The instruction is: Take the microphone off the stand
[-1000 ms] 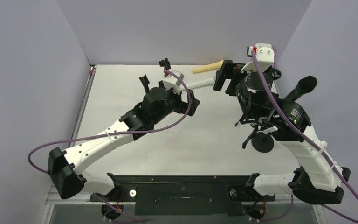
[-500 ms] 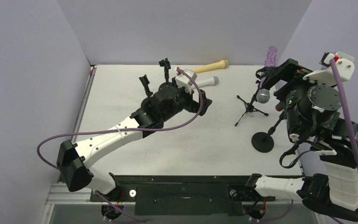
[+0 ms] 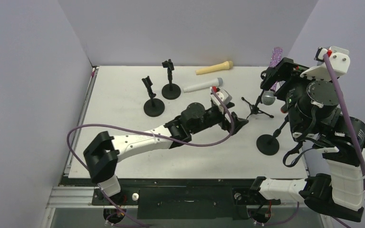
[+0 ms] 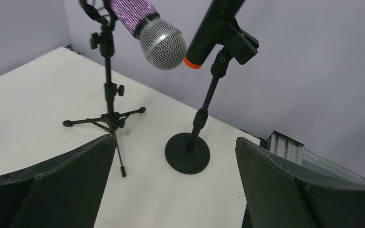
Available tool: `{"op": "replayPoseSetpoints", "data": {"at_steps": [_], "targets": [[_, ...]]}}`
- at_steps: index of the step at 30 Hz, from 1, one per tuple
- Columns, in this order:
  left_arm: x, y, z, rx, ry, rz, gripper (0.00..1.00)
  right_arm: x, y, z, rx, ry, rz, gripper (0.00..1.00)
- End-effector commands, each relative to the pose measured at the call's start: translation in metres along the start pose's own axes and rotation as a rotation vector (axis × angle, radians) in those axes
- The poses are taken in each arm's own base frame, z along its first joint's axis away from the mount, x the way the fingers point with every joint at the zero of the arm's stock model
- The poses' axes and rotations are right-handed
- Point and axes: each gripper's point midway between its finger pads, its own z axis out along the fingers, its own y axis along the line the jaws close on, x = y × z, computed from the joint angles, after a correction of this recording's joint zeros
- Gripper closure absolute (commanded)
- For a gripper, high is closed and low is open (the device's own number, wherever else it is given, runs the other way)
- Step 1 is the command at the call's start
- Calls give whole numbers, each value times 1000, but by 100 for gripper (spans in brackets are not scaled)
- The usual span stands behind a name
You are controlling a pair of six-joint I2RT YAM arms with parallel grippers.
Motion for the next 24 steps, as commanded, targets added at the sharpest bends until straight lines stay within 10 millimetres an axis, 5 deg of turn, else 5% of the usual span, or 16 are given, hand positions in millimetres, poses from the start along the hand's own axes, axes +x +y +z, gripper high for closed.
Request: {"op": "replayPoseSetpoints", "data": {"at_steps": [1, 11, 12, 13, 14, 16, 24], "targets": [[-9, -34, 36, 150, -161, -12, 4, -12, -5, -14, -95, -13, 42, 18], [73, -48, 102, 251, -220, -119, 2, -13, -10, -35, -244, -26, 137, 18], [64, -52, 107, 270, -266, -121, 1, -15, -10, -38, -264, -31, 151, 18], [87, -48, 114, 273, -242, -126, 1, -13, -9, -38, -269, -28, 150, 18], [78, -52, 118, 290, -284, -126, 0, -14, -10, -40, -282, -30, 157, 18], [107, -48, 132, 300, -275, -128, 0, -13, -10, -42, -292, -31, 160, 18], [149, -50, 156, 344, -265, -106, 5, -7, -6, -45, -330, -21, 153, 18]]}}
